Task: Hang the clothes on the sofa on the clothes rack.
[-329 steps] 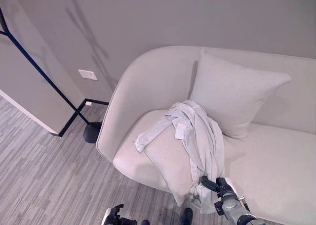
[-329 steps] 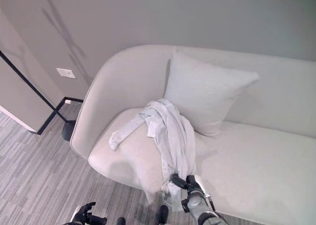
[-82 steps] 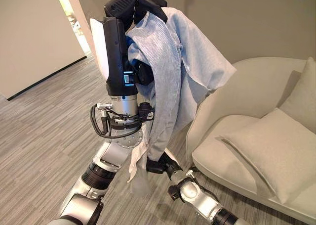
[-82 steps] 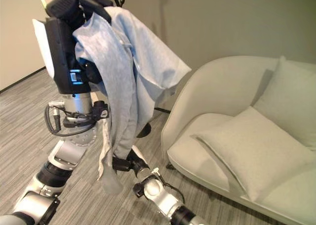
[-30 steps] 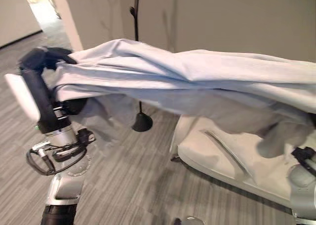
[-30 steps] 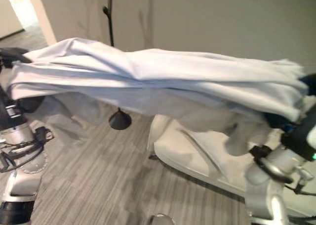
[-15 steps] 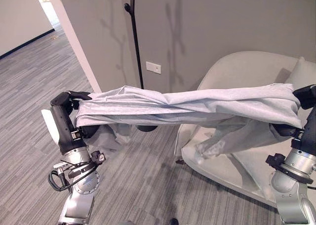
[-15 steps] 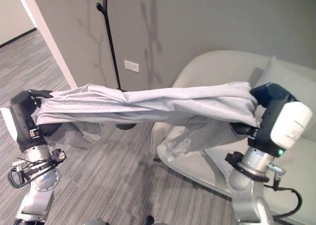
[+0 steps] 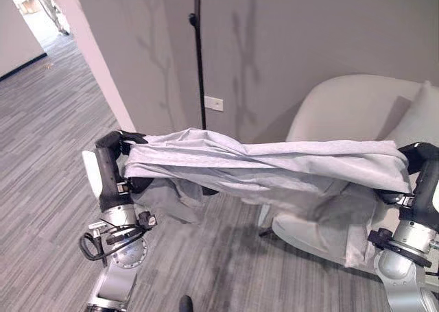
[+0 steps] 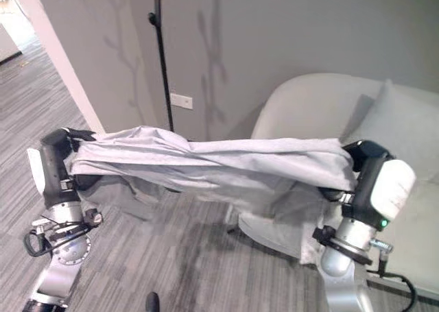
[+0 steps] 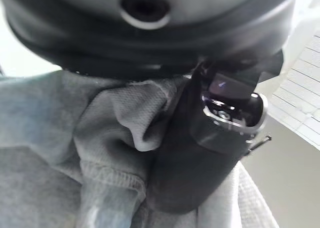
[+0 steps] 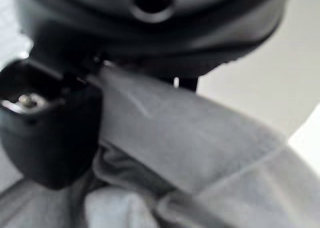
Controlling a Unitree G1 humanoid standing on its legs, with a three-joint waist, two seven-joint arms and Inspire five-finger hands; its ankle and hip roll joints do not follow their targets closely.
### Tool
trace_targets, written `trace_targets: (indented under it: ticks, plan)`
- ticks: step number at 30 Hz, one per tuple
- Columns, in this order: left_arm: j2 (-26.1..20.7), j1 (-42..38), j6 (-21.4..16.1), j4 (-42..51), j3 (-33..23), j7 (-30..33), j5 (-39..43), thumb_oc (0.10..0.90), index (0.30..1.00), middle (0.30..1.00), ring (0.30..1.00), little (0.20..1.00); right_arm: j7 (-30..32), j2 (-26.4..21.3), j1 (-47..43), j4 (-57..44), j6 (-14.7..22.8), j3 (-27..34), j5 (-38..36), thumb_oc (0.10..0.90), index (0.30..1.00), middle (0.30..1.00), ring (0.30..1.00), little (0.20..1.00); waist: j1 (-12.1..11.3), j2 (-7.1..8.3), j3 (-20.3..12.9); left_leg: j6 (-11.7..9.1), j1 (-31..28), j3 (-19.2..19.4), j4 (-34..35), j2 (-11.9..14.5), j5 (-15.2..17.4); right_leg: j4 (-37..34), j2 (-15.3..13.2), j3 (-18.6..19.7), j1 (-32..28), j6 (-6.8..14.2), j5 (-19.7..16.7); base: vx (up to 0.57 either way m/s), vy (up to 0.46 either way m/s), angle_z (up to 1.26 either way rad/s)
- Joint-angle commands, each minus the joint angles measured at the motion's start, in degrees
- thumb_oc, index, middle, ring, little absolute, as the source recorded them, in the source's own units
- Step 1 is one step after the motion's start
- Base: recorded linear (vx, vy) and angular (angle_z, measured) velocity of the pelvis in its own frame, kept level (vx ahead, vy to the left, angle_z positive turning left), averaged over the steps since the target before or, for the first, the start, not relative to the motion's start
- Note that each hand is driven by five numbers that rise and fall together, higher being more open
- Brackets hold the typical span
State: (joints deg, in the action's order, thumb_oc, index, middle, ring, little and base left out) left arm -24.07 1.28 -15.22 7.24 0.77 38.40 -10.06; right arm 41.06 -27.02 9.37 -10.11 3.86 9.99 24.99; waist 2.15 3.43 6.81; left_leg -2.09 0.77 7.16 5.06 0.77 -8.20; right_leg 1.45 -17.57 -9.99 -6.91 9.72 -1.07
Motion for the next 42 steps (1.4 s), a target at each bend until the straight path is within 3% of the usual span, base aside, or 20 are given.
trace_targets:
  ticks: [1,6,7,10,12,18,25,30,39,40,42]
  plan:
    - [-2.8,-4.1,-2.1,4.5,-6.7,4.9,-2.9,0.400,0.300,0.300,0.300,0.300,1.6,-4.7,-8.9,-2.6,1.4,1.7,2.3,0.400,0.300,0.300,0.300,0.300,-2.1,0.83,-4.4,-0.8,-3.4,1.7,-0.1,3.9,8.8,5.5,-1.1,2.4,2.5,1.3,2.0,0.00,0.015,-0.46]
    - [-2.8,-4.1,-2.1,4.5,-6.7,4.9,-2.9,0.400,0.300,0.300,0.300,0.300,1.6,-4.7,-8.9,-2.5,1.4,1.7,2.3,0.400,0.300,0.300,0.300,0.300,-2.2,0.88,-4.4,-0.8,-3.4,1.8,-0.1,3.8,8.8,5.6,-1.1,2.6,2.7,1.3,2.0,0.04,0.095,0.07]
    - [-3.2,-3.6,-1.2,1.5,-8.8,3.4,-2.7,0.400,0.300,0.300,0.300,0.300,-3.9,-5.2,-12.9,1.5,2.3,-1.8,-4.5,0.400,0.300,0.300,0.300,0.300,-2.2,0.52,-1.8,2.1,-9.3,3.6,-0.1,0.7,13.3,20.1,-0.9,-5.4,9.8,-1.0,0.2,0.22,0.428,0.06]
    - [-3.2,-3.9,-1.3,0.8,-9.8,3.0,-1.9,0.400,0.300,0.300,0.300,0.300,-5.1,-6.9,-14.6,2.7,2.7,-2.4,-6.4,0.400,0.300,0.300,0.300,0.300,-2.1,0.18,-1.8,1.6,-9.3,3.4,-0.1,1.1,13.3,14.4,2.3,-4.9,11.4,-1.5,0.5,0.09,0.088,-0.50]
    - [-3.5,-4.8,-1.0,-0.4,-9.9,2.7,-1.5,0.400,0.300,0.300,0.300,0.300,-6.4,-8.7,-16.5,4.2,2.3,-3.7,-7.4,0.400,0.300,0.300,0.300,0.300,-2.4,1.29,-2.2,0.6,-9.5,3.3,-0.1,1.2,14.1,3.7,4.7,-4.4,8.7,-1.1,0.6,0.11,-0.158,0.07]
    - [-3.3,-3.9,-1.2,-1.0,-10.5,1.8,-0.6,0.400,0.300,0.300,0.300,0.300,-7.7,-12.7,-19.2,4.4,2.2,-3.1,-8.2,0.400,0.300,0.300,0.300,0.300,-3.4,2.13,-4.6,-0.6,-9.0,3.0,-0.1,3.2,12.8,-3.5,7.6,-2.7,4.9,-1.3,-1.6,0.13,-0.125,0.04]
    - [-3.3,-3.4,-0.7,-0.6,-11.3,1.5,0.1,0.400,0.300,0.300,0.300,0.300,-8.2,-14.0,-19.9,4.0,2.1,-2.7,-8.1,0.400,0.300,0.300,0.300,0.300,-3.8,2.22,-6.0,-1.2,-8.9,1.9,-0.1,3.9,12.7,-6.1,8.3,-3.8,2.3,-1.5,-1.7,0.08,-0.045,0.11]
    - [-7.7,-9.2,0.6,-1.7,-11.6,1.9,-2.9,0.400,0.300,0.300,0.300,0.300,-9.7,-17.0,-23.6,5.7,1.9,-4.6,-8.1,0.400,0.300,0.300,0.300,0.300,-3.2,1.38,-5.9,-0.9,-9.2,1.1,-0.1,3.5,13.3,-0.8,7.2,-3.4,3.5,-1.5,0.4,0.05,0.036,0.11]
    - [-7.9,-10.6,0.5,-1.7,-10.9,1.9,-4.4,0.400,0.300,0.300,0.300,0.300,-10.0,-17.1,-24.4,5.3,2.3,-4.5,-8.2,0.400,0.300,0.300,0.300,0.300,-2.5,0.99,-6.2,-0.6,-9.3,1.2,-0.1,2.8,13.7,-1.2,6.7,-3.6,3.1,-1.2,0.3,0.00,0.006,0.01]
    - [0.7,-4.0,-0.8,-1.2,2.1,-7.4,5.9,0.400,0.300,0.300,0.300,0.300,-20.3,-1.0,-9.5,-1.8,6.8,-14.1,-22.3,0.400,0.300,0.300,0.300,0.300,-6.4,-0.15,-2.8,-0.8,2.4,7.8,-8.5,4.4,9.8,-5.2,6.6,-12.0,2.0,-1.2,0.8,0.00,0.000,0.00]
    - [0.3,-4.1,-0.8,-1.4,1.3,-7.7,5.6,0.400,0.300,0.300,0.300,0.300,-19.8,0.0,-9.7,-0.6,6.7,-13.9,-22.6,0.400,0.300,0.300,0.300,0.300,-5.6,0.31,-3.3,-1.2,2.0,7.4,-5.9,4.2,8.6,-6.1,6.5,-13.3,1.3,-1.2,0.3,-0.02,-0.081,0.28]
